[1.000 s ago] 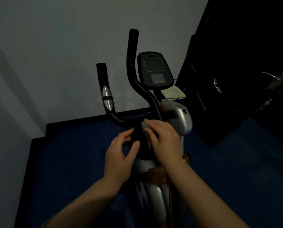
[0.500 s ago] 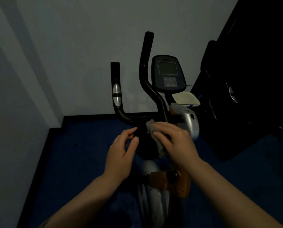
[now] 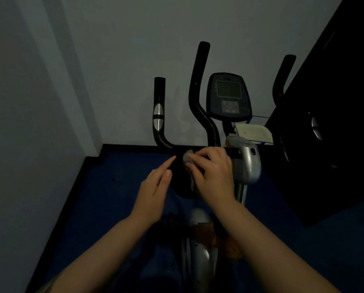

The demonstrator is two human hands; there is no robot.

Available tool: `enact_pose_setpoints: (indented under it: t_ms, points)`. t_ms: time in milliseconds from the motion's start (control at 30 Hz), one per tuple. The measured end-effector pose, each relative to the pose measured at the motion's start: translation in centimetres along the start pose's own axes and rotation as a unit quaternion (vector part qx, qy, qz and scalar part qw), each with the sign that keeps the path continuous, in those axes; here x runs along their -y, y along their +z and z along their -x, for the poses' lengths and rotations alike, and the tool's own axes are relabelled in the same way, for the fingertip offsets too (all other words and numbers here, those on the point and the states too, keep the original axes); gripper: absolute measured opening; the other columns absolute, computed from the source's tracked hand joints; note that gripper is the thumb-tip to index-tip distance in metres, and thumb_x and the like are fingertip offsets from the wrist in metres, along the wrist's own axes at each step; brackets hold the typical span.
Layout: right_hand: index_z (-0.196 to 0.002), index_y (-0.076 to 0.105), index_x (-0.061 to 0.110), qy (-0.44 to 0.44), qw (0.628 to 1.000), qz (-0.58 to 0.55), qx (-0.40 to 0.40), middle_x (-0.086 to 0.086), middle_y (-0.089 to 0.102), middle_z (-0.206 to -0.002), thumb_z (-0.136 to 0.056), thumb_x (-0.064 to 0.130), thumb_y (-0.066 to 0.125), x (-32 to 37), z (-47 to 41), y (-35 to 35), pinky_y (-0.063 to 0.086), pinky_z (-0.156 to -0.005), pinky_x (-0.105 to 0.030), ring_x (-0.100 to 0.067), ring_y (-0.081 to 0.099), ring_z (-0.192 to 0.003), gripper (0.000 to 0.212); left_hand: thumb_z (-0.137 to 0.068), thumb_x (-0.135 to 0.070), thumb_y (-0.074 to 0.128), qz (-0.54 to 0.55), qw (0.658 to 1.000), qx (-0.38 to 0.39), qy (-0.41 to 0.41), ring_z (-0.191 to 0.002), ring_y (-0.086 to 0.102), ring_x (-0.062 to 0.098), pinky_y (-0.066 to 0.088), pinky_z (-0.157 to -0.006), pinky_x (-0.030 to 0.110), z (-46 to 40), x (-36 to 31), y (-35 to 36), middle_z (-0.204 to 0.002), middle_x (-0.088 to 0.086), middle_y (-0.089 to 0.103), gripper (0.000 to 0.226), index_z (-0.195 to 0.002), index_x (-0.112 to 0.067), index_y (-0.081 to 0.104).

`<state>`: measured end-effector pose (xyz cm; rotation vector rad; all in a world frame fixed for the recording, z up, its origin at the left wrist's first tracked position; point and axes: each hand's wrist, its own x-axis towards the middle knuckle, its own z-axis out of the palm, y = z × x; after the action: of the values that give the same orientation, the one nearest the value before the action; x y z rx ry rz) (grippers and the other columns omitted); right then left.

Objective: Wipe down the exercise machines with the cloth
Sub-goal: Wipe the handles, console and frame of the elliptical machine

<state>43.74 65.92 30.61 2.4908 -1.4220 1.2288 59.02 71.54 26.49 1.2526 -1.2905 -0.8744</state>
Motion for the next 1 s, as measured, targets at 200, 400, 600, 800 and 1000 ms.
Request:
enact_pose_setpoints:
  t_ms: [200,400,600,800,1000]
  points:
    - [-0.104,0.074,0.016,-0.121,0.993,-0.006,0.0,0.002,0.066,-0.093,-0.086,0.026,0.061,-1.5,2.8,-1.2,0.033,-0.092,-0.026,-0.014,0.054,-0.099,0.024,-0.094,-0.055,0.035,0.004,1.0,-0.028,-0.003,-0.123,0.051,0.001,0.041,-0.103,0.027,0.3,0.3,0.9,-0.131,-0.013,0.057,0.044,-0.135,-0.044,0.048]
    - [-0.103,0.073,0.016,-0.101,0.995,0.0,-0.011,0.001,0.062,-0.087,-0.087,0.023,0.062,-0.7,1.5,0.1,0.033,-0.097,-0.028,-0.014,0.053,-0.089,0.021,-0.096,-0.052,0.033,-0.015,0.999,-0.041,0.01,-0.123,0.049,0.0,0.037,-0.1,0.018,-0.2,0.4,1.0,-0.13,-0.015,0.056,0.041,-0.134,-0.045,0.047]
    - [-0.098,0.074,0.019,-0.103,0.994,0.014,-0.01,0.004,0.06,-0.081,-0.088,0.028,0.062,-0.5,1.4,0.1,0.03,-0.087,-0.025,-0.014,0.052,-0.082,0.018,-0.096,-0.053,0.032,-0.023,0.999,-0.037,0.01,-0.122,0.05,-0.001,0.037,-0.098,0.014,0.1,0.8,0.9,-0.129,-0.014,0.056,0.042,-0.134,-0.045,0.046]
    - [-0.102,0.073,0.016,-0.076,0.997,0.002,-0.031,0.002,0.061,-0.084,-0.087,0.019,0.065,0.2,4.5,0.5,0.034,-0.107,-0.036,-0.011,0.054,-0.087,0.018,-0.097,-0.051,0.031,-0.015,0.999,-0.039,0.007,-0.121,0.05,0.0,0.037,-0.099,0.016,0.2,0.8,1.2,-0.128,-0.016,0.056,0.042,-0.135,-0.044,0.046]
    - [-0.104,0.074,0.017,-0.046,0.996,0.035,-0.07,0.002,0.064,-0.085,-0.088,0.022,0.063,0.5,2.1,1.4,0.034,-0.09,-0.029,-0.013,0.053,-0.09,0.02,-0.096,-0.052,0.03,-0.027,0.999,-0.041,0.024,-0.12,0.05,-0.004,0.035,-0.096,0.008,0.1,0.9,1.0,-0.126,-0.018,0.055,0.042,-0.134,-0.044,0.044]
